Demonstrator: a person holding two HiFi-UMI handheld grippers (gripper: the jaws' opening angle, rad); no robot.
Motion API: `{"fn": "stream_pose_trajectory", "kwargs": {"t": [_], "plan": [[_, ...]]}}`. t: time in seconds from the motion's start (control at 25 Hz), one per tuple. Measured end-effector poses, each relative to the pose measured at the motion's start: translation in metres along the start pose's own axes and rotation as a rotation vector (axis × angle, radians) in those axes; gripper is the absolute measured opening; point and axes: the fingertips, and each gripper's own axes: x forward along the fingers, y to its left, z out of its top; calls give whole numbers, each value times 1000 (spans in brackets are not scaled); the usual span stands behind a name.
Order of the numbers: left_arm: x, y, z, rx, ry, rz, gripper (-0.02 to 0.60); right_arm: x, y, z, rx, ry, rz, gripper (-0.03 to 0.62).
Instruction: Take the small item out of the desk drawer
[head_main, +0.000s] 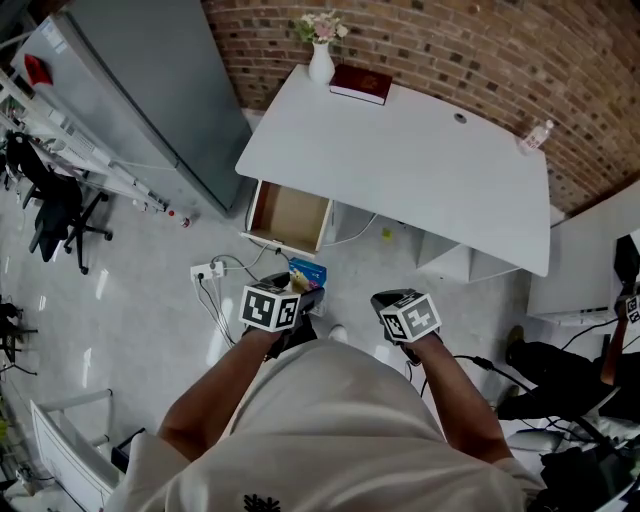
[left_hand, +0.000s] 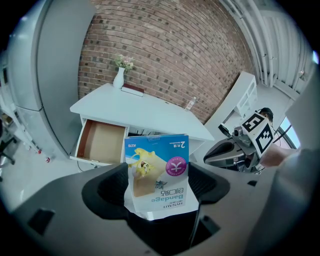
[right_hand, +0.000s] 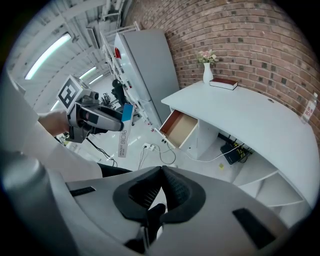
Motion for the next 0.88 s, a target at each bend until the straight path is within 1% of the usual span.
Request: {"fn": "stream_pose_trajectory", "kwargs": {"t": [0.24,0.6,0.88], "plan": [[-7,-2,-4,-2,1,-3,359,-4,7,1,-22,-15,12,31],[-12,2,-9,-2,10,7,359,-7,12,1,-12,-42,17,31],[-11,3,-10,0,18,2,359,-9,14,3,-37,-45,14,31]]}}
